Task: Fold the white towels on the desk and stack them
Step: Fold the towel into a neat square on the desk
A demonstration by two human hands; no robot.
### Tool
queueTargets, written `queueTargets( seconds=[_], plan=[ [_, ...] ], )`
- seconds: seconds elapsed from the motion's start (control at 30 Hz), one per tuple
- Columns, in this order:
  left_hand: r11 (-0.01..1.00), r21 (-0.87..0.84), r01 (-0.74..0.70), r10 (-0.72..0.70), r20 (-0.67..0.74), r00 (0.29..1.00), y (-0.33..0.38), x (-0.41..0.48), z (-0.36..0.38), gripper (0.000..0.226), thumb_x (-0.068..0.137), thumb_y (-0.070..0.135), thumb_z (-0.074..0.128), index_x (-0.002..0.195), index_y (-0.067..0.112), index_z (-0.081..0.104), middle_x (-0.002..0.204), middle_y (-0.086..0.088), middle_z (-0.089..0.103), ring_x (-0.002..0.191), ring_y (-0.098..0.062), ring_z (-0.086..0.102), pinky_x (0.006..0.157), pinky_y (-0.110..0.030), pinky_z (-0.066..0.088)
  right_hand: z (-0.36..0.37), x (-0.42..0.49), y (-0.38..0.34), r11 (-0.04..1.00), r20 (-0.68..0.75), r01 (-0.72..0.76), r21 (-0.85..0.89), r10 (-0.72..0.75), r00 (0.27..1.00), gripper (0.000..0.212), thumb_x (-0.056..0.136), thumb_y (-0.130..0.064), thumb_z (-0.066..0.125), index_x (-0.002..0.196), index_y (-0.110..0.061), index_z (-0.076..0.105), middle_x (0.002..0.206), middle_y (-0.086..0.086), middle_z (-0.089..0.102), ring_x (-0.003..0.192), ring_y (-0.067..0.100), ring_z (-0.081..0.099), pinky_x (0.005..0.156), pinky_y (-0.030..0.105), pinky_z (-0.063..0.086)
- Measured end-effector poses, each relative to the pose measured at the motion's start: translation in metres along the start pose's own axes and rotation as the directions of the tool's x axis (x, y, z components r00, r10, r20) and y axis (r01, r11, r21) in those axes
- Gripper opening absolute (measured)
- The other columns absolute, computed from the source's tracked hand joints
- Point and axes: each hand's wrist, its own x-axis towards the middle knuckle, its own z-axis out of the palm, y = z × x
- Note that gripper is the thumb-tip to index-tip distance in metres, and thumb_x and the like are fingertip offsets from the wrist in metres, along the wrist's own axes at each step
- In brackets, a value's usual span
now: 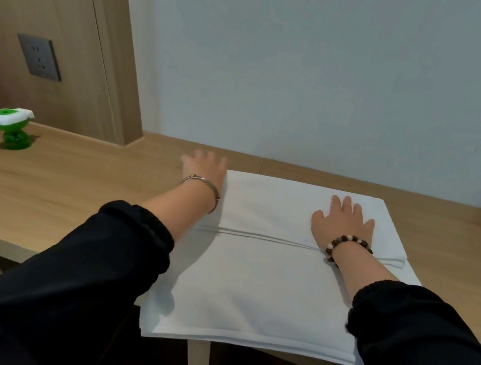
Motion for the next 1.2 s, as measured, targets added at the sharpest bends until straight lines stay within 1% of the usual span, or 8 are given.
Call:
queueTargets(
  seconds=[0.07,0.17,0.3,0.47,0.63,1.0,1.1,1.2],
  plan=[
    [0.975,-0.058,-0.216,0.212,-0.068,0.975,0.026,0.001,-0.005,0.051,0.094,0.029,0.042,0.143,0.028,0.027,0.146,-0.005,0.031,0.135,-0.029,0.027,0.101,-0.045,0.031,0.001,0.001,0.0,1.0,-0.005,0.002,-0.007,-0.002,1.0,0.059,0.097,-0.041,0.017,0.152,-0.022,0.007,0.16,0.001,0.0,0.146,0.022,0.001,0.116,0.049,0.006],
    [0.858,-0.296,-0.419,0.436,-0.009,0.9,0.07,-0.008,0.006,0.052,0.099,0.043,0.024,0.148,0.033,0.012,0.158,0.002,0.003,0.145,-0.027,-0.003,0.112,-0.056,0.008,0.002,0.002,0.001,1.0,0.002,-0.004,-0.018,0.004,1.0,0.06,0.096,-0.042,0.016,0.152,-0.022,0.006,0.16,0.001,-0.001,0.146,0.022,0.0,0.116,0.049,0.006],
    [0.876,-0.402,-0.266,0.317,0.065,0.946,0.08,-0.004,0.026,0.059,0.093,0.061,0.011,0.148,0.043,-0.003,0.157,0.013,-0.013,0.145,-0.02,-0.016,0.11,-0.059,-0.006,0.003,0.003,0.001,1.0,0.008,0.004,-0.029,-0.004,1.0,0.06,0.096,-0.043,0.016,0.152,-0.023,0.005,0.16,0.0,-0.002,0.146,0.022,-0.001,0.116,0.05,0.005],
    [0.895,-0.394,-0.207,0.264,0.098,0.959,0.079,-0.005,0.029,0.059,0.094,0.053,0.01,0.148,0.039,-0.008,0.157,0.011,-0.016,0.144,-0.02,-0.018,0.108,-0.063,-0.008,-0.001,0.012,-0.002,1.0,0.111,-0.011,-0.027,0.014,0.994,0.058,0.098,-0.041,0.014,0.152,-0.024,-0.003,0.159,-0.002,-0.013,0.146,0.021,-0.009,0.113,0.056,-0.002],
    [0.899,-0.387,-0.207,0.26,0.09,0.962,0.08,-0.005,0.029,0.06,0.095,0.052,0.011,0.149,0.034,-0.008,0.157,0.011,-0.016,0.144,-0.019,-0.017,0.109,-0.062,-0.006,0.002,0.017,-0.024,0.907,0.106,0.418,0.042,-0.42,0.901,0.052,0.101,-0.037,0.014,0.151,-0.03,0.002,0.16,-0.005,-0.006,0.146,0.015,-0.005,0.114,0.052,0.0],
    [0.894,-0.395,-0.21,0.252,0.057,0.966,0.079,-0.007,0.03,0.064,0.092,0.057,0.011,0.149,0.035,-0.006,0.158,0.012,-0.013,0.145,-0.019,-0.015,0.11,-0.062,-0.003,-0.013,0.058,0.069,1.0,0.148,0.009,-0.021,-0.006,0.989,0.055,0.1,-0.041,0.009,0.153,-0.025,0.003,0.16,-0.003,-0.009,0.147,0.019,-0.006,0.117,0.051,-0.002],
    [0.893,-0.398,-0.209,0.249,0.05,0.967,0.079,-0.008,0.029,0.064,0.092,0.057,0.011,0.149,0.035,-0.006,0.158,0.012,-0.013,0.145,-0.019,-0.014,0.11,-0.062,-0.002,-0.017,0.049,0.057,0.993,0.094,-0.008,-0.121,0.019,0.995,0.057,0.1,-0.042,0.007,0.152,-0.021,0.002,0.159,0.001,-0.011,0.146,0.022,-0.009,0.116,0.052,-0.004],
    [0.894,-0.396,-0.211,0.248,0.045,0.968,0.079,-0.008,0.029,0.063,0.092,0.057,0.012,0.149,0.035,-0.005,0.158,0.011,-0.012,0.145,-0.019,-0.013,0.111,-0.061,-0.002,-0.01,0.022,0.019,0.985,0.119,0.138,-0.1,-0.126,0.985,0.06,0.099,-0.047,0.008,0.152,-0.021,0.0,0.159,0.003,-0.012,0.146,0.024,-0.009,0.114,0.053,-0.003]
  ],
)
